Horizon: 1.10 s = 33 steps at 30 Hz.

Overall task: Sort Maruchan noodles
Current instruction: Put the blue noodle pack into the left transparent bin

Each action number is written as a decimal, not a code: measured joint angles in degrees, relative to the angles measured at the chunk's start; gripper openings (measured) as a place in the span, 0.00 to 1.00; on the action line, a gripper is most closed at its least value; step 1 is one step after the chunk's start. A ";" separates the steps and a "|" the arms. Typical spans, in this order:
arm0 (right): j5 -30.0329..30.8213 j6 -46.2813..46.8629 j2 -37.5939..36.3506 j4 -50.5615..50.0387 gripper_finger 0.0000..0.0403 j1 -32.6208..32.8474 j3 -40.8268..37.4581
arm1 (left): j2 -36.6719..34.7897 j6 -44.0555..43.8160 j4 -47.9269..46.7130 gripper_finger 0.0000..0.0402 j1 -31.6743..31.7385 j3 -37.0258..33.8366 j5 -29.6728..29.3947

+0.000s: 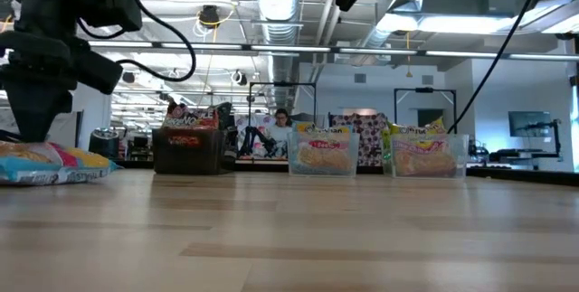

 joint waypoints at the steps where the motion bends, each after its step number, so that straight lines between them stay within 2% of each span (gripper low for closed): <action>1: 0.00 0.01 0.00 0.00 0.33 0.00 0.00 | 0.05 -0.17 0.62 0.46 0.00 -0.48 -0.26; 12: 0.00 0.02 0.00 0.50 0.33 -0.09 0.00 | 0.17 -3.07 3.05 0.43 0.00 -2.74 -6.14; 16: 0.00 0.04 0.00 0.77 0.33 -0.11 0.00 | 0.19 -3.14 3.17 0.34 0.00 -2.78 -6.46; 24: 0.02 0.04 0.00 1.75 0.33 -0.13 0.00 | 0.20 0.23 7.32 0.03 0.02 -2.83 -5.66; 33: -0.06 -1.15 0.00 1.63 0.33 -1.86 0.00 | -0.35 2.02 17.42 0.00 0.04 -3.11 -0.24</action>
